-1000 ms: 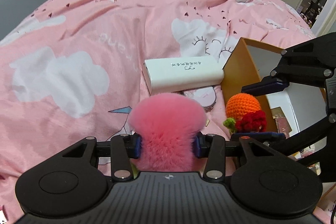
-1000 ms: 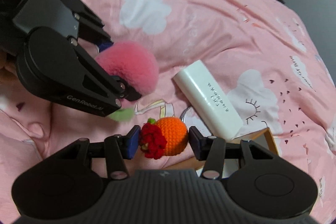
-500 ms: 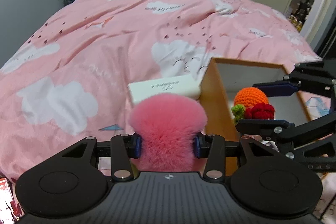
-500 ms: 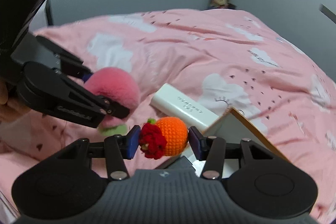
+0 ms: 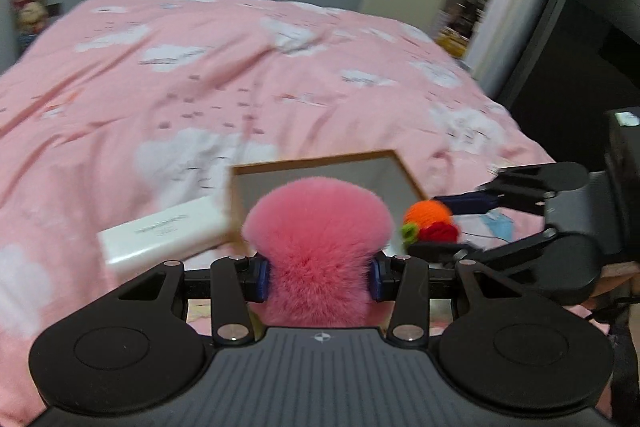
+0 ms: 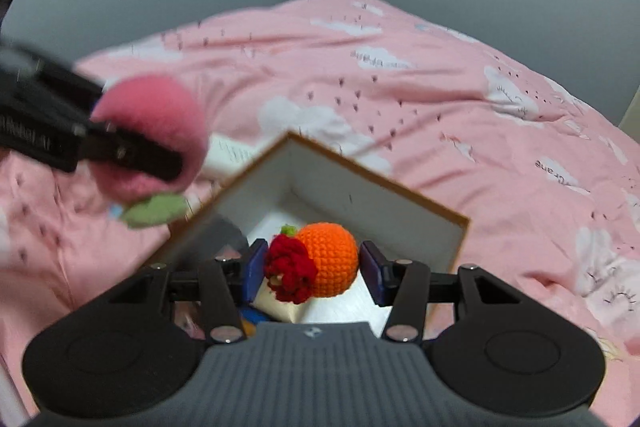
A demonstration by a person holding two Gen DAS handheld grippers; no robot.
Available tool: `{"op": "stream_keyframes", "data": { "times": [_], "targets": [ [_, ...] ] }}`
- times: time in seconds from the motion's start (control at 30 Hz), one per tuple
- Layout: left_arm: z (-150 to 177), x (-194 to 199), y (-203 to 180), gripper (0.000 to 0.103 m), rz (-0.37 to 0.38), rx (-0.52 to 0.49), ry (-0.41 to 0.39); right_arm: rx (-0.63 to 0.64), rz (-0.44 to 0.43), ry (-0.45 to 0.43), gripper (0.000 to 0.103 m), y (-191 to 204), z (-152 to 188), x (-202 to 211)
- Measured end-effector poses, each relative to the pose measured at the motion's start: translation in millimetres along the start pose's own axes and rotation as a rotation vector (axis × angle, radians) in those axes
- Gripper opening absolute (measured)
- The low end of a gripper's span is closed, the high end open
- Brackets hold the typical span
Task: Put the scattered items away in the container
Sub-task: 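Lift the pompom with the left gripper while right lifts the orange fruit, then lower the pompom into the box with left while right lowers the fruit in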
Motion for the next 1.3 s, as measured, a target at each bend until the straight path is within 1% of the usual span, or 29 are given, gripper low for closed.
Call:
{"op": "stream_keyframes", "data": {
  "times": [0.1, 0.2, 0.4, 0.5, 0.6, 0.73, 0.9, 1.1, 1.2, 1.3],
  "targets": [
    [-1.0, -19.8, -15.0, 0.050, 0.055, -0.011, 0.028, 0.096, 0.013, 0.074, 0.053, 0.1, 18.8, -11.2],
    [1.5, -37.7, -23.6, 0.050, 0.087, -0.027, 0.063, 0.180, 0.009, 0.145, 0.053, 1.4, 34.0, -28.1],
    [9.2, -60.1, -29.3, 0.050, 0.097, -0.034, 0.119, 0.292, -0.026, 0.244, 0.053, 5.3, 55.5, -62.6],
    [10.4, -66.6, -28.4, 0.050, 0.097, -0.031, 0.134, 0.334, -0.042, 0.279, 0.053, 6.2, 64.1, -75.4],
    [7.0, -69.4, -28.9, 0.050, 0.105, -0.030, 0.134, 0.346, -0.062, 0.298, 0.053, 6.6, 69.6, -83.6],
    [1.5, -73.7, -34.0, 0.050, 0.130, -0.028, 0.134, 0.323, -0.098, 0.300, 0.053, 6.0, 73.8, -89.0],
    [-0.7, -85.1, -40.5, 0.050, 0.138, -0.034, 0.150, 0.294, -0.116, 0.302, 0.055, 1.1, 80.2, -92.3],
    [-2.4, -93.8, -47.0, 0.050, 0.147, -0.038, 0.164, 0.304, -0.124, 0.285, 0.056, 0.1, 83.5, -85.9],
    [-6.0, -96.1, -52.7, 0.050, 0.163, -0.037, 0.162, 0.285, -0.108, 0.244, 0.056, -4.7, 76.7, -71.7],
    [-11.6, -97.1, -60.4, 0.050, 0.186, -0.032, 0.154, 0.240, -0.057, 0.174, 0.057, -16.8, 63.9, -47.4]
  ]
}}
Point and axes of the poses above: each gripper's, at about its wrist camera, not at the fingertips, and x roughly against the way its jaws point, y to its left, z to its underside, the point moved 10 cm from there along -x, roughly the way its jaws point, and after that the axes turned 7 degrees about -x, right-handed, at the moved point
